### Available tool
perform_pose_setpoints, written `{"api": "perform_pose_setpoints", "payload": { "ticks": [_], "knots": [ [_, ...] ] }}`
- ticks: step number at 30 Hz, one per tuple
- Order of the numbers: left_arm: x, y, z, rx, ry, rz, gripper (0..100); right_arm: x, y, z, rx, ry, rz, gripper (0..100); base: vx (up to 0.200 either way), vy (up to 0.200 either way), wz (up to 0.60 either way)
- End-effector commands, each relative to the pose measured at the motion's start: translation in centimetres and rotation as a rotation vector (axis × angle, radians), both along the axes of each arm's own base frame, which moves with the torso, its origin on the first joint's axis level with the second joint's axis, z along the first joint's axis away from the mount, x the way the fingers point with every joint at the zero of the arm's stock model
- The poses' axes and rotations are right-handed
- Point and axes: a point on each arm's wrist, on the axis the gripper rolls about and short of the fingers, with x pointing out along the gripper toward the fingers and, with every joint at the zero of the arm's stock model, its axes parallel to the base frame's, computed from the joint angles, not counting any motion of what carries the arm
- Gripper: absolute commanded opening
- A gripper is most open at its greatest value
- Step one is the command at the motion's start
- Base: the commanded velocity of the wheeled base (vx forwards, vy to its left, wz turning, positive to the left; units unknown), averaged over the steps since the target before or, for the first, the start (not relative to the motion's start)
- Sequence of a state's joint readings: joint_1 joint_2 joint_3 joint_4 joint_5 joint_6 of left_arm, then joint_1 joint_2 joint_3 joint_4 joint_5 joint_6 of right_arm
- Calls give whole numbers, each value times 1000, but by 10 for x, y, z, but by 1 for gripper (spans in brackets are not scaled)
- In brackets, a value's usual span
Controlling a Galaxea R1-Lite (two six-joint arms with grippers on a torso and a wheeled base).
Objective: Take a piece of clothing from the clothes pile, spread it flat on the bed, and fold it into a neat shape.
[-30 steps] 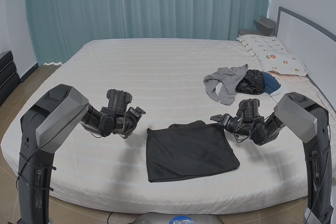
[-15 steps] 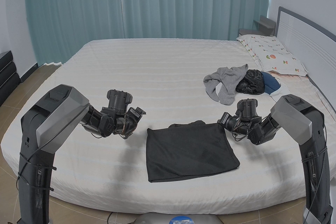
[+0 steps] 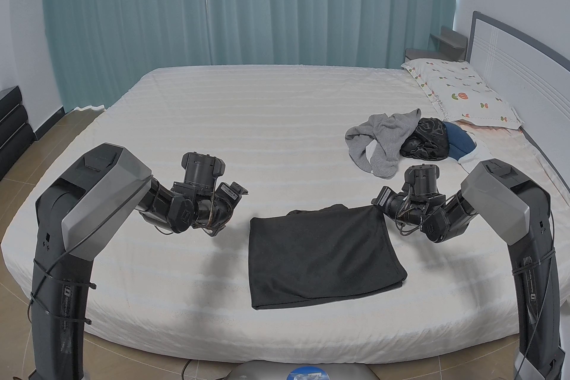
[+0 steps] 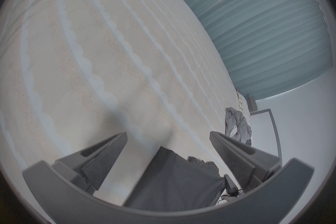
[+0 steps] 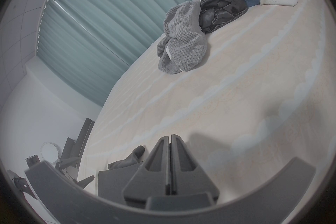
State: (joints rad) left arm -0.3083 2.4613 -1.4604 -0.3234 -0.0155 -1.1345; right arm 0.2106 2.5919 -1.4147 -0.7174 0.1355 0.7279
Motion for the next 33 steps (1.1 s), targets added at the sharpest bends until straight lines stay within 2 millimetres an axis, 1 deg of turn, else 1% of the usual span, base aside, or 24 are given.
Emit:
{"api": "perform_pose_setpoints", "payload": {
  "ticks": [1, 4, 5, 7, 10, 12, 14, 17, 19, 20, 21, 22, 23, 28, 30, 32, 33],
  "knots": [
    [0, 0, -1, 0, 2, 1, 100, 0, 0, -1, -2, 0, -2, 0, 0, 0, 0],
    [0, 0, -1, 0, 2, 1, 100, 1, -3, -2, -4, 2, -9, 0, 0, 0, 0],
    [0, 0, -1, 0, 2, 1, 100, 1, -3, -2, -4, 2, -9, 100, 0, 0, 0],
    [0, 0, 0, 0, 1, 1, 100, 0, -3, -1, -4, 1, -9, 100, 0, 0, 0],
    [-1, 0, 0, 3, 4, -1, 100, -5, -7, 9, -2, -5, -14, 100, 0, 0, 0],
    [-5, 1, -3, 20, 16, -17, 100, -12, -13, 18, 2, 1, -22, 100, 0, 0, 0],
    [-11, 2, -7, 45, 27, -52, 100, -23, -21, 27, 5, 16, -27, 100, 0, 0, 0],
    [-28, -4, -10, 68, 54, -156, 100, -47, -32, 38, 6, 43, -33, 100, 0, 0, 0],
    [-36, -6, -9, 75, 60, -208, 100, -61, -37, 40, 4, 58, -38, 100, 0, 0, 0],
    [-43, -6, -8, 82, 57, -248, 100, -74, -42, 42, 5, 69, -45, 100, 0, 0, 0],
    [-44, -6, -8, 82, 58, -253, 100, -76, -43, 43, 5, 69, -46, 100, 0, 0, 0],
    [-52, -7, -10, 87, 55, -300, 100, -94, -49, 41, 6, 91, -48, 100, 0, 0, 0],
    [-57, -7, -12, 95, 50, -327, 100, -105, -53, 40, 7, 103, -45, 100, 0, 0, 0],
    [-70, -14, -23, 155, 33, -413, 100, -147, -62, 35, 10, 145, -56, 100, 0, 0, 0],
    [-73, -19, -24, 172, 24, -444, 100, -159, -63, 35, 37, 148, -69, 100, 0, 0, 0],
    [-75, -23, -25, 178, 18, -462, 100, -163, -63, 33, 69, 153, -74, 100, 0, 0, 0],
    [-75, -28, -24, 183, 3, -479, 100, -165, -63, 31, 96, 151, -73, 100, 0, 0, 0]
  ]
}}
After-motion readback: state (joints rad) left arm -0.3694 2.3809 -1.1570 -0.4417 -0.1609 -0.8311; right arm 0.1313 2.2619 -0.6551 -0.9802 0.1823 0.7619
